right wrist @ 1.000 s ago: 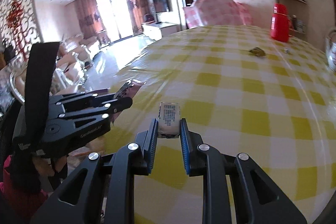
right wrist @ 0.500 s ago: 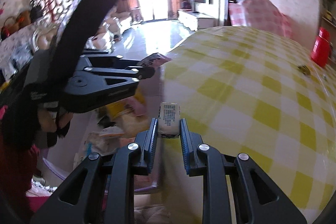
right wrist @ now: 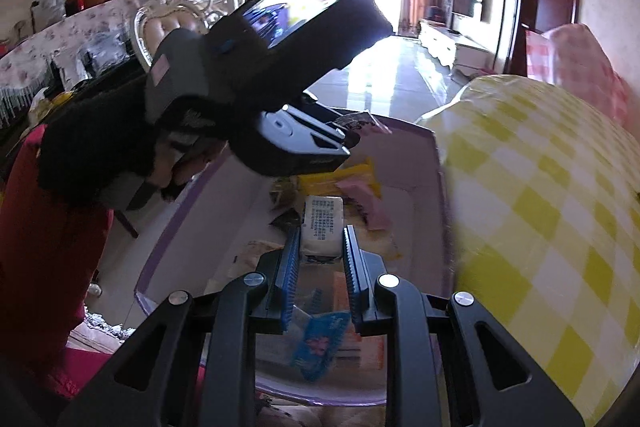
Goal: Organize snacks
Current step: 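Open both tools over the white box to drop the bar and carton, then grasp the olive-green wrapped snack with the left tool while the right tool grasps the small white stick pack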
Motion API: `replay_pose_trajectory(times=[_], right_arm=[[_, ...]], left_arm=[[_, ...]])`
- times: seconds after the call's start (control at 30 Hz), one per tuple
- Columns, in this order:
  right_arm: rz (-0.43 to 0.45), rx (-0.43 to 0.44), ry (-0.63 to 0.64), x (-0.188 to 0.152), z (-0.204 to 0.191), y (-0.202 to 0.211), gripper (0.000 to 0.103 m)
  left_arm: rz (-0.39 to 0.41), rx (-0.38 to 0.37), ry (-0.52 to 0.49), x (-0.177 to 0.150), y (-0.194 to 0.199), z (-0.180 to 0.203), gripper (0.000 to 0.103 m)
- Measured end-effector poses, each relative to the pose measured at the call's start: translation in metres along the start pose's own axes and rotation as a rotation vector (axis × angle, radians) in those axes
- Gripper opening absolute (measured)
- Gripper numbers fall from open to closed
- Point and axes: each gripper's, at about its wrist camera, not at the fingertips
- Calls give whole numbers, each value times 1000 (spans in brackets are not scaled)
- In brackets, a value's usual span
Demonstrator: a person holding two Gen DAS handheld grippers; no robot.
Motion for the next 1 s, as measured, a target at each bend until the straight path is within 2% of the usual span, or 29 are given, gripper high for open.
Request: replay_pose_trajectory(times=[0.07, 0.1, 0.13, 0.2, 0.37, 0.53, 0.6, 0.67, 0.77, 0.83, 0.9, 1.0], right_arm=[[27, 27, -13, 0, 2, 4, 27], [35, 30, -25, 1, 5, 7, 36], [58, 35, -43, 1, 10, 13, 45], [95, 27, -70, 0, 21, 25, 48], [141, -71, -168, -12, 64, 54, 59], [207, -192, -302, -35, 122, 89, 87], [211, -220, -347, -45, 143, 99, 87], [201, -296, -396, -55, 171, 109, 87], [129, -395, -489, -72, 221, 118, 87], [100, -440, -612, -90, 263, 126, 87], [93, -452, -754, -111, 310, 138, 87], [88, -454, -862, -129, 358, 150, 87]], left_arm=[[-5, 39, 32, 0, -1, -8, 54], [0, 74, 49, -1, 0, -11, 85], [16, 120, 57, -1, 3, -12, 91], [25, 134, 57, 1, 6, -10, 92], [45, 145, 25, 7, 7, 7, 95], [83, 127, 8, 24, 10, 32, 97], [107, 114, -11, 35, 14, 46, 98], [122, 98, -31, 49, 19, 61, 99], [160, 26, -32, 85, 27, 88, 101], [159, -57, -5, 117, 26, 109, 101], [143, -148, 11, 153, 17, 137, 101], [94, -255, -8, 204, -9, 195, 101]])
Point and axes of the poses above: each gripper's, at about its wrist camera, not at the fingertips, and y roughly against the way its jaws point, z to its right, x to its top, and after that the axes turned 5 degrees about -z, right-handed
